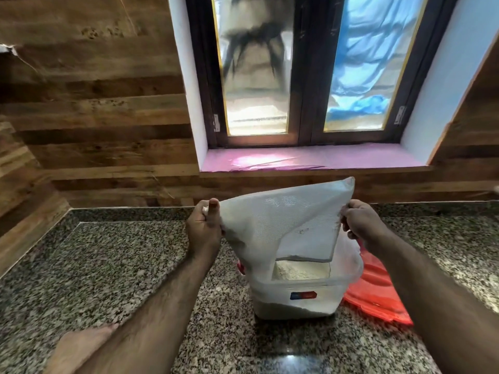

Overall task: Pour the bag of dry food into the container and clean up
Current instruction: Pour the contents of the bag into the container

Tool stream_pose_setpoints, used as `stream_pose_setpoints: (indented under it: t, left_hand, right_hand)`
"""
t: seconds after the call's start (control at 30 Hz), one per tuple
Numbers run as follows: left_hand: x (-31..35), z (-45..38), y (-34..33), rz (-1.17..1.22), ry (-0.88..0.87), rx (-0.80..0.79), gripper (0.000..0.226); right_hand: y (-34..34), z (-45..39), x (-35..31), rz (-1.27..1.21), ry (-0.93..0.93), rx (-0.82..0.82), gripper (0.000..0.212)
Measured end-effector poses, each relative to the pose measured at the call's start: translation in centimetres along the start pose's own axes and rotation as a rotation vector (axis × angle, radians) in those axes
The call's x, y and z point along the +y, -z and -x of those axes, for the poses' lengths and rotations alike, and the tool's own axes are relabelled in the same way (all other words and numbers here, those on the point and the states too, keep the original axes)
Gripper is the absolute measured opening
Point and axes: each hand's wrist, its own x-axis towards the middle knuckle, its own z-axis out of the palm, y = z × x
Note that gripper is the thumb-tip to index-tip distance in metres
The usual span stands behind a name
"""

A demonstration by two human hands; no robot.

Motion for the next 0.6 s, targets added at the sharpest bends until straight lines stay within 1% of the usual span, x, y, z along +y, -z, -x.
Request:
stream_pose_setpoints:
  t: [0.1,0.17,0.23,0.27,0.33,0.37,0.4,0.43,0.47,0.5,0.57,0.6]
  left_hand:
    - [0.5,-1.0,-1.0,-0.043,-0.139,-0.005,0.060]
    - [0.6,-1.9,-1.7,-0.074,-0.217,-0.044,0.064]
    - [0.5,-3.0,-2.2,-0.085,-0.270,-0.088,0.063]
    - [0.4,-3.5,-2.4,-0.098,-0.298,-0.105,0.063]
    - [0.1,-4.4,-2.8,-0.105,-0.347,-0.123,0.063]
    - [-0.1,-4.7,-2.9,-0.096,-0.361,-0.128,0.063]
    - [-0.3,-5.0,-3.0,-0.085,-0.367,-0.133,0.063]
    - [-0.5,-5.2,-3.1,-0.073,-0.372,-0.141,0.064]
    - [-0.5,-5.3,-3.3,-0.060,-0.379,-0.148,0.065]
    - [-0.5,-5.4,-3.5,-0.045,-0.389,-0.157,0.067]
    - [0.0,-5.4,-3.9,-0.021,-0.437,-0.159,0.068]
    - [0.3,-5.4,-4.1,-0.011,-0.464,-0.154,0.067]
  right_hand:
    - [0.3,-0.1,-0.2,0.003,-0.047,0.051,0.026]
    - [0.5,-0.2,-0.3,-0.006,-0.068,0.077,0.025]
    - [0.7,0.4,-1.1,0.028,-0.050,0.120,0.019]
    - [0.8,0.8,-1.5,0.096,-0.022,0.180,0.021]
    - [1.1,1.8,-2.7,0.317,0.061,0.442,0.033]
    - [1.1,2.2,-3.3,0.397,0.157,0.554,0.035]
    - [0.8,2.6,-3.9,0.444,0.279,0.595,0.035]
    - [0.4,3.1,-4.9,0.490,0.399,0.563,0.034]
    - [0.0,3.2,-5.4,0.575,0.499,0.471,0.037]
    - [-0.7,3.6,-6.1,0.693,0.574,0.345,0.043]
    - [-2.1,3.7,-6.4,0.914,0.656,0.102,0.054]
    - [-2.8,3.7,-6.4,0.984,0.687,0.020,0.059]
